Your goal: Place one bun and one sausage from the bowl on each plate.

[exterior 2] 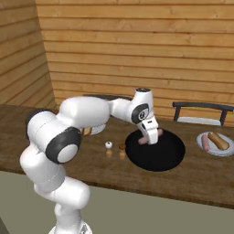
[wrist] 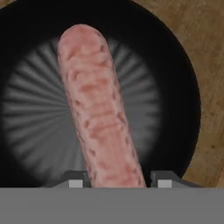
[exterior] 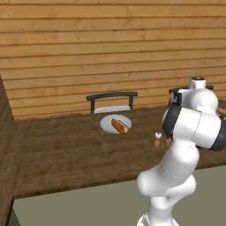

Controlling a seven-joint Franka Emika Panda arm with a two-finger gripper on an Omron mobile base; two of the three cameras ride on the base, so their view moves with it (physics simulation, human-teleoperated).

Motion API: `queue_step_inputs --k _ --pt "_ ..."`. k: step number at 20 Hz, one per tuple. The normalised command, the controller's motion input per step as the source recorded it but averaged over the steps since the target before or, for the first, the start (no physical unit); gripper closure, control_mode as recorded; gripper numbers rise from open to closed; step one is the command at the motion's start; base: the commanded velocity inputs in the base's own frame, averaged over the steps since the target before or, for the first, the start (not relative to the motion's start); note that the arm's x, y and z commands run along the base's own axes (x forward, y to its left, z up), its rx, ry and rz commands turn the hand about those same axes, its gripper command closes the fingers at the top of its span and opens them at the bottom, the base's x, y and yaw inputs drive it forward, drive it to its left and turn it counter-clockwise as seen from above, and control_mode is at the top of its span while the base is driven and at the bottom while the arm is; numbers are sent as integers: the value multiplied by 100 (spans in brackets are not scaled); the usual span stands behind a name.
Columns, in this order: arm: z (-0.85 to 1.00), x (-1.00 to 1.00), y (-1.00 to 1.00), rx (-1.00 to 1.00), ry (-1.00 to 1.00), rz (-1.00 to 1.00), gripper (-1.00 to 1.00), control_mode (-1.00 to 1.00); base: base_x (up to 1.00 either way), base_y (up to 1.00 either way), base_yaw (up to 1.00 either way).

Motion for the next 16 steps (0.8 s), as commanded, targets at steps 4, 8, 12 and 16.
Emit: queue_step_inputs --k 4,8,12,16 --pt "17 57 94 0 -1 48 100 -100 0 0 0" --pt "10 54 89 0 0 54 100 -100 0 0 0" --pt "12 60 90 0 0 51 100 -100 0 0 0" --pt "0 52 99 -2 0 48 100 -100 0 0 0"
